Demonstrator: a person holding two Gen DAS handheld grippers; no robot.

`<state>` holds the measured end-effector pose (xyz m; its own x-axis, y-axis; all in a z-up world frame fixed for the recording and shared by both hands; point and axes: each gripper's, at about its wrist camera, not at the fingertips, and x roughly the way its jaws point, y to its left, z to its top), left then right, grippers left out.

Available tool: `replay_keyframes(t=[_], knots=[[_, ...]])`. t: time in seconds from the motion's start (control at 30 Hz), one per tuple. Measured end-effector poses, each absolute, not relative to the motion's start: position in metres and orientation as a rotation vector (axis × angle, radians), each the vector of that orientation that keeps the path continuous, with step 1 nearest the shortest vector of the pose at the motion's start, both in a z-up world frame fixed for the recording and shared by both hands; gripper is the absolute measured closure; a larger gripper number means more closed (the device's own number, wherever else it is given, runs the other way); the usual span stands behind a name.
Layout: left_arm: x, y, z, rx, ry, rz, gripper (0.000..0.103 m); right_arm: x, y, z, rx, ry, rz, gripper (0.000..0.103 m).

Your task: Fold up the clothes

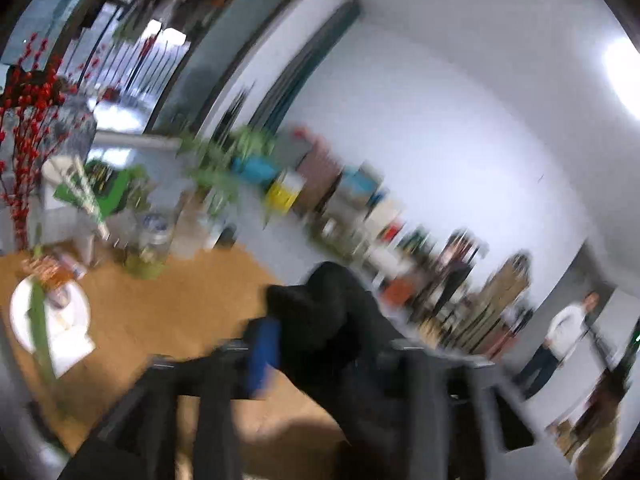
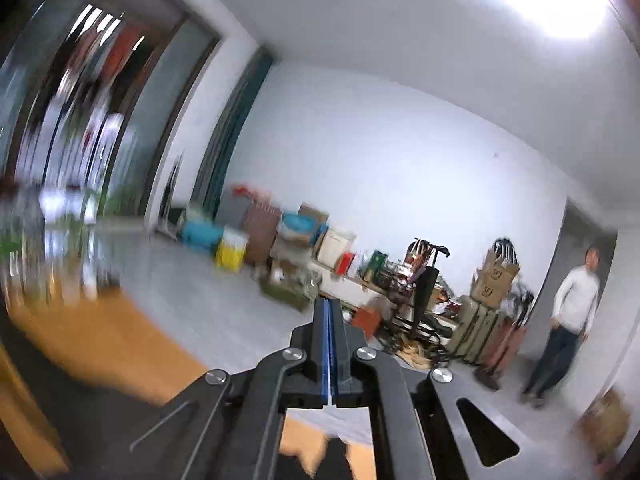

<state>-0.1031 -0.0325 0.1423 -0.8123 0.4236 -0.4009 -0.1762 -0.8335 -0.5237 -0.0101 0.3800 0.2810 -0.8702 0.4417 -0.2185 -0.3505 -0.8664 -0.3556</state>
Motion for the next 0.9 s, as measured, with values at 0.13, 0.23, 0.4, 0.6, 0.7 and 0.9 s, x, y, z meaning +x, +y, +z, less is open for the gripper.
replay_keyframes(t=[0.13,0.23,0.4,0.6,0.7,0.9], knots=[[-0.093,-0.008,0.097,-0.873,-0.421,2.733,0.023,-0.043,0.364,0.207,-0.91,-0.368,2.801,0.013],[-0.091,0.0,0.046,-1.128,-0.415,2.584,0.023,-0.051,0.348,0.072,-1.388,-0.33,2.779,0.019],[-0.081,0.008,-0.005,-1.34,-0.373,2.45,0.023,-0.015,0.306,-0.107,-1.697,-0.372,2.617,0.024],[-0.058,-0.001,-0.008,-1.228,-0.533,2.356,0.023,-0.038,0.327,-0.092,-1.531,0.165,2.739,0.097],[-0.046,-0.012,-0.003,-1.171,-0.597,2.319,0.023,-0.065,0.343,-0.061,-1.337,0.408,2.748,0.098],[-0.038,-0.024,-0.001,-1.148,-0.585,2.316,0.023,-0.067,0.277,0.123,-0.698,-0.036,2.984,0.102]])
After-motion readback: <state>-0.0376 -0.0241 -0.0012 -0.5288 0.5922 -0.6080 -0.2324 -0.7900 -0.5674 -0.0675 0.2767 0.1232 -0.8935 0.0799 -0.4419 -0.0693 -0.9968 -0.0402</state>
